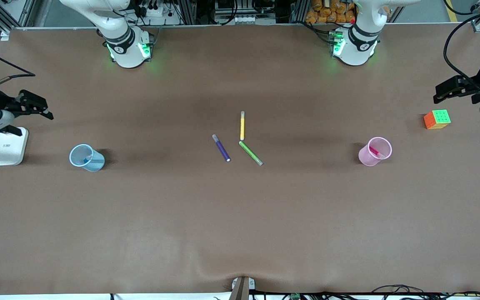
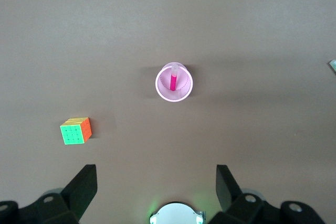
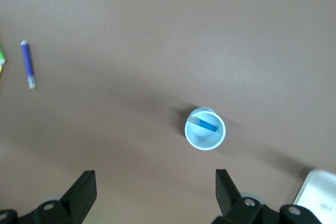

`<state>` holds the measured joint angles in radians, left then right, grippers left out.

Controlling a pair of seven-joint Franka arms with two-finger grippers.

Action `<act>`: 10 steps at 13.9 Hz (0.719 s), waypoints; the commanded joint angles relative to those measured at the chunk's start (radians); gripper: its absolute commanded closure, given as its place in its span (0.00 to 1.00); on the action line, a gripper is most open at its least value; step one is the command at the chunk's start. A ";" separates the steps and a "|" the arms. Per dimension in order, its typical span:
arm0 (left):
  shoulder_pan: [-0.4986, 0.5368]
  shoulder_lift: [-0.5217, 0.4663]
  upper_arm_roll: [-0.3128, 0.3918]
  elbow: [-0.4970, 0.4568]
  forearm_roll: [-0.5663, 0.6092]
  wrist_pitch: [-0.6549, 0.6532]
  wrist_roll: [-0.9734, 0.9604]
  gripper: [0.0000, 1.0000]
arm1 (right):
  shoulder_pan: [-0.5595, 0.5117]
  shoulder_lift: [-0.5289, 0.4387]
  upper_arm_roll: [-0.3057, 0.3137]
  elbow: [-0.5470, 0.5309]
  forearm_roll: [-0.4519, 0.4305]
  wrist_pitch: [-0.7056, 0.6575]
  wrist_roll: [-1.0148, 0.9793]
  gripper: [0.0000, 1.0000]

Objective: Place pink and blue markers in matching cups

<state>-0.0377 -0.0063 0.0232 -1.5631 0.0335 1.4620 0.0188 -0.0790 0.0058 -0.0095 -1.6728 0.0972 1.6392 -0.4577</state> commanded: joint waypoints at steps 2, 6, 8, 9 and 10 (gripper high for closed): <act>0.007 0.015 -0.002 0.028 0.003 -0.012 0.020 0.00 | 0.011 -0.030 -0.018 0.033 -0.054 -0.077 0.218 0.00; 0.005 0.015 -0.002 0.028 0.002 -0.012 0.020 0.00 | 0.018 -0.053 -0.020 0.044 -0.056 -0.157 0.398 0.00; 0.007 0.015 0.000 0.028 0.002 -0.012 0.020 0.00 | 0.030 -0.053 -0.036 0.044 -0.056 -0.165 0.415 0.00; 0.005 0.014 0.000 0.028 0.002 -0.012 0.020 0.00 | 0.059 -0.052 -0.071 0.045 -0.056 -0.159 0.415 0.00; 0.005 0.014 0.000 0.028 0.002 -0.012 0.020 0.00 | 0.079 -0.052 -0.095 0.047 -0.056 -0.154 0.415 0.00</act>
<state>-0.0375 -0.0061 0.0241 -1.5631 0.0335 1.4620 0.0188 -0.0566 -0.0346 -0.0478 -1.6293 0.0615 1.4884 -0.0688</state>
